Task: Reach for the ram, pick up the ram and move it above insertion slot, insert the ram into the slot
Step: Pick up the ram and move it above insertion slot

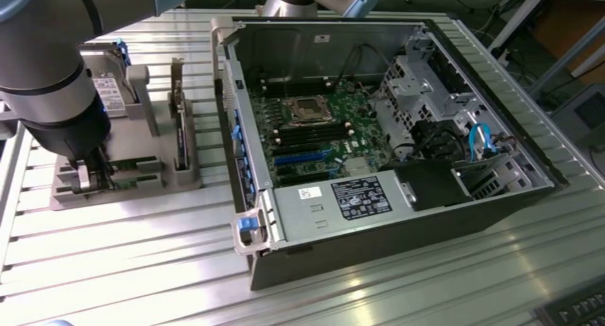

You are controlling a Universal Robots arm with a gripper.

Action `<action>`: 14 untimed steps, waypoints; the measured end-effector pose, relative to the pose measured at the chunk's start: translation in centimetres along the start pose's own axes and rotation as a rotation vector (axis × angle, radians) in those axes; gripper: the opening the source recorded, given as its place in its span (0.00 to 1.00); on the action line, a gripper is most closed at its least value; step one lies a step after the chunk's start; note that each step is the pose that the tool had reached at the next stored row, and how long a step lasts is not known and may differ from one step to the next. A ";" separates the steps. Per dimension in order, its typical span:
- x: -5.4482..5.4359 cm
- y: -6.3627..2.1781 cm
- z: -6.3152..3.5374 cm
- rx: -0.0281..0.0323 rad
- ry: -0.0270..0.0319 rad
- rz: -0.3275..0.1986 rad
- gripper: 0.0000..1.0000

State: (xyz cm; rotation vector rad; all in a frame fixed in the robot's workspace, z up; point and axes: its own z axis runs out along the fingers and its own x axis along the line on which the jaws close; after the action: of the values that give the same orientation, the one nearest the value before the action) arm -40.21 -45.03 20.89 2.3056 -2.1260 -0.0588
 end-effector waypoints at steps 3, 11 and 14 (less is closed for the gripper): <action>0.0 -0.01 0.43 0.0019 0.0002 0.000 0.31; 0.0 -0.03 1.01 0.0047 0.0004 0.000 0.31; 0.0 -0.03 1.01 0.0047 0.0005 0.000 0.31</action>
State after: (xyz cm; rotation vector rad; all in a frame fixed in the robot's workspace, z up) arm -40.21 -45.02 19.88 2.3080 -2.1281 -0.0534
